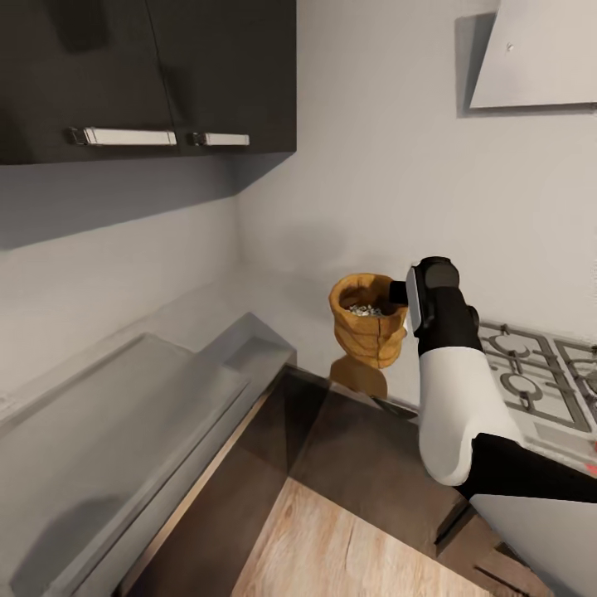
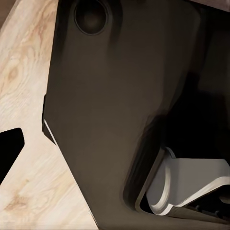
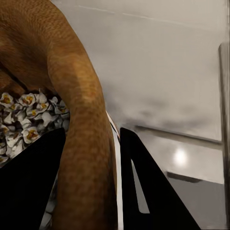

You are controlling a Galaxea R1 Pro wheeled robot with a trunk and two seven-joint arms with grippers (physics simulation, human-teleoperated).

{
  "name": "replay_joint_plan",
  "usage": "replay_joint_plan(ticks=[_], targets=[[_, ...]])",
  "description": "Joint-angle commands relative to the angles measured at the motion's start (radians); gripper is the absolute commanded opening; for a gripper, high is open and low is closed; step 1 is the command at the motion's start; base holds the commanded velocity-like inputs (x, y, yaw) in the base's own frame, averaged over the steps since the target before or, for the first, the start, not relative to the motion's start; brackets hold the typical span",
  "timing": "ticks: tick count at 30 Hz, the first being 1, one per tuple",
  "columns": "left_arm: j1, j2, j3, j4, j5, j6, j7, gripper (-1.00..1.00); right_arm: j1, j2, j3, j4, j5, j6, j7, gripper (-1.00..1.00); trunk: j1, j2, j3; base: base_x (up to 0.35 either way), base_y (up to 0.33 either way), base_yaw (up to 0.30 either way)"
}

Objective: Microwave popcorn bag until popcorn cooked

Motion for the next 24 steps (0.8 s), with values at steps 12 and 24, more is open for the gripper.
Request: replay_joint_plan(ticks=[12, 24], targets=[[0.000, 0.000, 0.005, 0.000, 0.003, -0.003, 0.001, 1.00, -0.001, 0.001, -0.002, -0.034, -0.004, 0.002, -0.005, -1.00, -0.001, -0.001, -0.001, -0.346, 0.000, 0.000], [0.000, 0.000, 0.005, 0.000, 0.003, -0.003, 0.001, 1.00, -0.001, 0.001, -0.001, -0.033, -0.003, 0.002, -0.005, -1.00, -0.001, -0.001, -0.001, -0.346, 0.000, 0.000]])
